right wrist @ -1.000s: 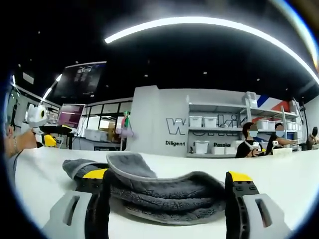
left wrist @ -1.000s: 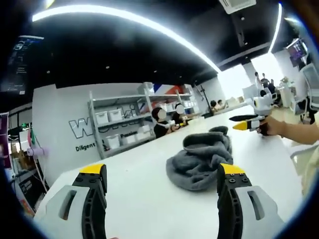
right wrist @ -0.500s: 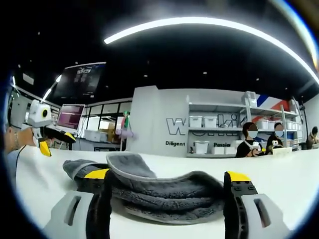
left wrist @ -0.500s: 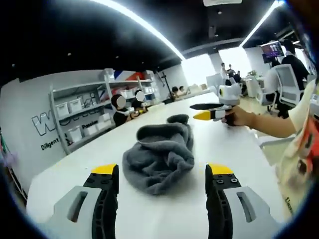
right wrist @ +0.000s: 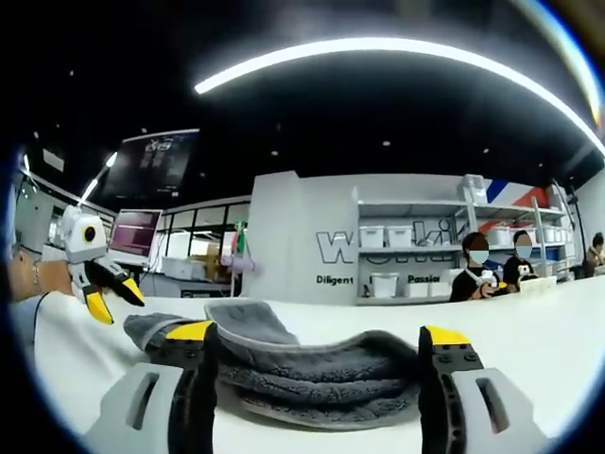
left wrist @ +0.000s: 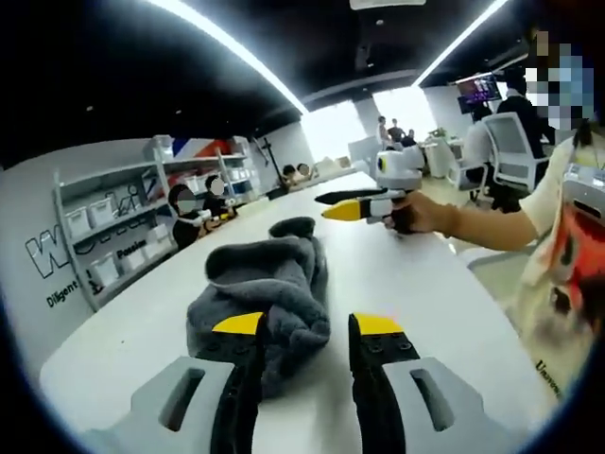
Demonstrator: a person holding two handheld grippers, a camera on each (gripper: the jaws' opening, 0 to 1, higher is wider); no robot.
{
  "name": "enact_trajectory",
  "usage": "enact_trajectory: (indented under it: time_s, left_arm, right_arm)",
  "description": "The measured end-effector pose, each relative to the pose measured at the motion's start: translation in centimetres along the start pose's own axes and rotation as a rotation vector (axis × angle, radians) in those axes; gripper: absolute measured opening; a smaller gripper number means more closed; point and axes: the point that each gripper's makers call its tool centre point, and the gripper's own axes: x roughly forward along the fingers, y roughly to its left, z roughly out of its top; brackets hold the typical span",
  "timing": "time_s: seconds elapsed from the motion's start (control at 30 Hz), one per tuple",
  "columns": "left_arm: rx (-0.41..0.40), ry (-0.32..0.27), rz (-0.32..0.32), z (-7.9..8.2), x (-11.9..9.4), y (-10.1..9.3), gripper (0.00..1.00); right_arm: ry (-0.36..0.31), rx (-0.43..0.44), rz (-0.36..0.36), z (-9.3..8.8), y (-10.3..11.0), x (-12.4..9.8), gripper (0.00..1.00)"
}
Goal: Fold the towel on the table until its edges align and the towel forms a compact rectangular stack.
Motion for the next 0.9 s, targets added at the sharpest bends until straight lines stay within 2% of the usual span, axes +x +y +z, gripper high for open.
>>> enact_trajectory:
  time_s: [0.1,0.17,0.23,0.27,0.37,0.47,0.63,0.73,0.83,0.9]
  left_arm:
    - [0.039,0.102,0.010,-1.9,0.3,0.1,0.34]
    - [0.067,0.135,0.015,-2.6,0.6,0.2,0.32]
    - [0.121,0.164,0.038,-3.1,0.6,0.7,0.25]
    - [0.129,0.174,0.036,-3.3,0.7,0.7,0.20]
    - [0.162,0.202,0.042,-3.6,0.9,0.6,0.10]
    - [0.161,0.192,0.063,-3.1,0.9,1.0,0.05]
    - [0.125,0.151,0.102,-2.3,0.8,1.7,0.04]
    - [0.133,0.136,0.122,-1.7,0.6,1.9,0.03]
    - [0.111,0.092,0.173,0.0,0.2,3.0,0.03]
    - [0.054,0.055,0.191,1.0,0.1,3.6,0.03]
  right_arm:
    - [-0.008,0.008,0.000,0.1,0.0,-0.1,0.87]
    - [-0.008,0.009,-0.001,0.1,-0.1,-0.1,0.87]
    - [-0.008,0.010,0.000,0.1,-0.2,0.0,0.87]
    - [-0.008,0.010,0.000,0.1,-0.2,0.0,0.87]
    - [-0.006,0.009,-0.002,0.1,-0.2,0.0,0.87]
    - [-0.006,0.012,-0.002,0.1,-0.2,0.0,0.87]
    - [-0.006,0.014,-0.002,0.1,-0.3,0.0,0.87]
    - [-0.007,0.015,-0.002,0.1,-0.3,0.0,0.87]
    - [-0.007,0.013,-0.002,0.1,-0.4,0.1,0.87]
    - [-0.005,0.008,-0.003,0.1,-0.4,0.1,0.87]
